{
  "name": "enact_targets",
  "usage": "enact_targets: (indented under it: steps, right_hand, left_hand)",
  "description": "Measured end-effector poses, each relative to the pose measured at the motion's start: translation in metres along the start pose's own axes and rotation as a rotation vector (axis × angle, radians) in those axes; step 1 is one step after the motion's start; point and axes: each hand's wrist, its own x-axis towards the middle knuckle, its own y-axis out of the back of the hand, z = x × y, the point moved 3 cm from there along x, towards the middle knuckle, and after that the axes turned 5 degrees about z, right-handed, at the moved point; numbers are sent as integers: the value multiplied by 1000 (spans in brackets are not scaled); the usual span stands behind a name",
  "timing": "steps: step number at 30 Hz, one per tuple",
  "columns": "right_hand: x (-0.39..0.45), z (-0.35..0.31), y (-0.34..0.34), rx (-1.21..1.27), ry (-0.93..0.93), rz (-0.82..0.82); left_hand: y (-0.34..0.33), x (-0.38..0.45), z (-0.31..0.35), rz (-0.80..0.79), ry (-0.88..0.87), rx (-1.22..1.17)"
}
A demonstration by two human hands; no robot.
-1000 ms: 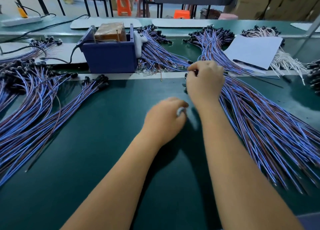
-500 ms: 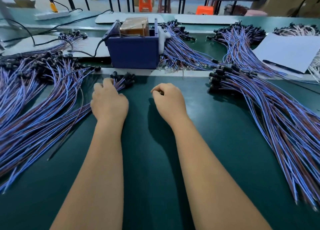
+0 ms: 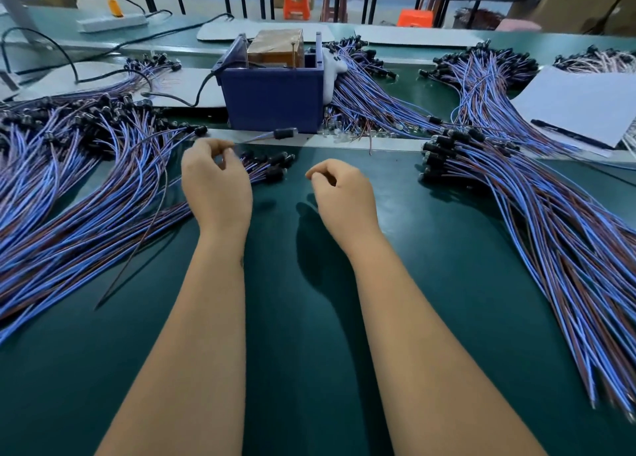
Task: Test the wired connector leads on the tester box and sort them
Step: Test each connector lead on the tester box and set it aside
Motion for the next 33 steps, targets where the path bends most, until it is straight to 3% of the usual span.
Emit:
enact_targets:
  steps: [3,5,7,9,11,17,20,26,33]
  right_hand:
    - [0,-2,1,348,-140,-10]
    - [0,-4,-1,613,-225,-81]
    - [0,-6,-1,771,-290,-166]
    - [1,-6,1,780,-326,-213]
    - [1,-5,2,768,-312,-206]
    - [2,-2,9,879,-305,-62]
    - [4,1,11,861,-279,-11]
    - [5,-2,16,767,-256,-38]
    - [-3,-8,-1,415,-86,-76]
  left_hand:
    - [-5,-5,12,-126,195,-573]
    - [-11,-12,24,-333,288,-895]
    - [-17,-22,35,-602,359,-1034]
    - [-20,-32,42,-853,398,-1014]
    - [-19,-38,45,-1002,386,-912]
    - [-21,-49,39,-1215,314,-586]
    - [-23,-47,35,-1155,281,-524]
    - [-22,-27,24,-664,291,-475]
    - [-24,-33,28,-599,273,-462]
